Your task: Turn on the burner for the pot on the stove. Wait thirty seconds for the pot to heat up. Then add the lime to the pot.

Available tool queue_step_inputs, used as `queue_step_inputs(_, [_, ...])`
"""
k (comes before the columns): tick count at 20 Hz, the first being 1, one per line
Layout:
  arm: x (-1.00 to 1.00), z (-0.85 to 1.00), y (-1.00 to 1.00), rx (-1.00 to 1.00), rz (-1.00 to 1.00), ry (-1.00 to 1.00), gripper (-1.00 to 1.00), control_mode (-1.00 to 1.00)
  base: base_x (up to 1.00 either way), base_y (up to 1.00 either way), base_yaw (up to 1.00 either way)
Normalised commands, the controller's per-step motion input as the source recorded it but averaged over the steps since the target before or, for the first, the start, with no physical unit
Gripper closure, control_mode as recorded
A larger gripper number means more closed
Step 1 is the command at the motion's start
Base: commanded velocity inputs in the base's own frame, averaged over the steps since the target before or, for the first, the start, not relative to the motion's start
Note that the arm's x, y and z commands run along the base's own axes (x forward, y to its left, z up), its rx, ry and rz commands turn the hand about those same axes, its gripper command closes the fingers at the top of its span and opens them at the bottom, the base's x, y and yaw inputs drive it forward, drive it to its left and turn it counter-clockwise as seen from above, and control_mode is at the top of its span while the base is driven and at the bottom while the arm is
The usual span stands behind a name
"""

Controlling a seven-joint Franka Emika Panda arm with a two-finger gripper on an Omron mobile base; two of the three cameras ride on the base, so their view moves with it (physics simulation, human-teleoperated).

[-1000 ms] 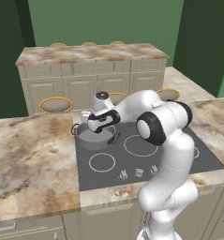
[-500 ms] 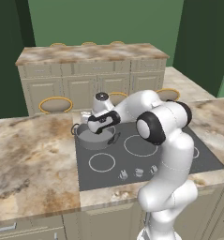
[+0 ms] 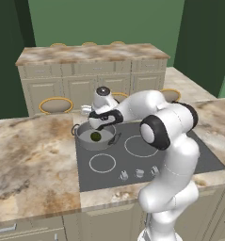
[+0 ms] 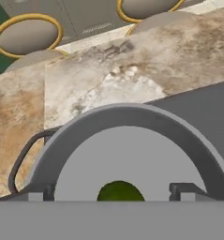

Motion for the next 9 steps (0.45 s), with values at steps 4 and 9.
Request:
queue_step_inputs(4, [-0.83,0.92,-0.25,0.01,0.00,-0.26,-1.00,-1.00,0.00,0.00,0.00])
queue_step_inputs(9, [-1.00,0.16,-0.99,0.09,0.00,-0.33,-1.00,-1.00,0.00,0.00,0.00])
